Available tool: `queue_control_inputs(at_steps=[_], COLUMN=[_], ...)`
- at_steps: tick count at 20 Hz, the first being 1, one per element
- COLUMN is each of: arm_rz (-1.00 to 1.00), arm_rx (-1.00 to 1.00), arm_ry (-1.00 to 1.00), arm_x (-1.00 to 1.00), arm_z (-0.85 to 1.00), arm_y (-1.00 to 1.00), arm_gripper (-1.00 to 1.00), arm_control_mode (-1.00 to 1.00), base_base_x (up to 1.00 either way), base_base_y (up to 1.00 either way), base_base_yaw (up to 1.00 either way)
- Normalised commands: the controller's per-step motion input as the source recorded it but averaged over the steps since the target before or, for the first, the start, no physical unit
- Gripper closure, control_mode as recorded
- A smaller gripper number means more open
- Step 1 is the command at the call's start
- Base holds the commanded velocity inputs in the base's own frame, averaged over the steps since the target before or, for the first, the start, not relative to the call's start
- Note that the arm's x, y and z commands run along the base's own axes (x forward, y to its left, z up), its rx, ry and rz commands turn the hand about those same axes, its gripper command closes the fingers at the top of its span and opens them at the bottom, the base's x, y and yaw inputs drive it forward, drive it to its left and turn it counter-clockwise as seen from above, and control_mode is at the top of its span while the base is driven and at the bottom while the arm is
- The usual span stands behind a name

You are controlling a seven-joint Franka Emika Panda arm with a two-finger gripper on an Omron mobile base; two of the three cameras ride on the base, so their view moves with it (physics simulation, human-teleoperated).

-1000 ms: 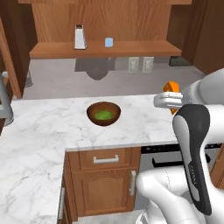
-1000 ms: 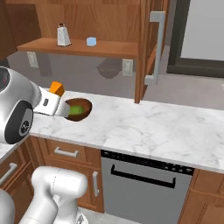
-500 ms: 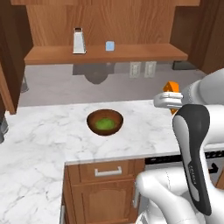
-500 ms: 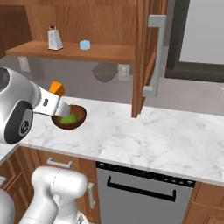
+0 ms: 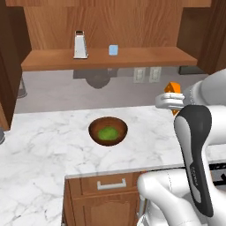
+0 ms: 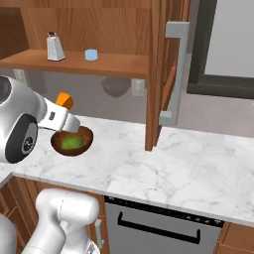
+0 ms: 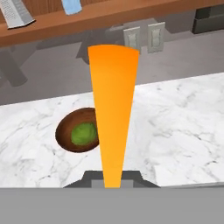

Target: Pick the cheese from the fridge and the cheese grater from the cabinet and place them next to the salad bowl.

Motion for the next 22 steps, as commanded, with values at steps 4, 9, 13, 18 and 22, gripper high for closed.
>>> queue_control_inputs(at_steps=[4, 9, 13, 18, 22], arm_rz=[0.0, 0.0, 0.0, 0.0, 0.0], arm_rx=[0.0, 0.0, 0.0, 0.0, 0.0], arm_ry=[0.0, 0.0, 0.0, 0.0, 0.0], arm_x=[0.0, 0.0, 0.0, 0.0, 0.0], arm_z=[0.0, 0.0, 0.0, 0.0, 0.0], arm_y=[0.0, 0.0, 0.0, 0.0, 0.0], arm_gripper=[1.0, 1.0, 1.0, 1.0, 1.0], arm_control_mode=[1.0, 1.0, 1.0, 1.0, 1.0], base_base_x=[0.32, 0.18, 0.2, 0.44, 0.3], base_base_y=[0.1, 0.01, 0.05, 0.1, 0.08], base_base_yaw=[0.0, 0.0, -0.01, -0.01, 0.0])
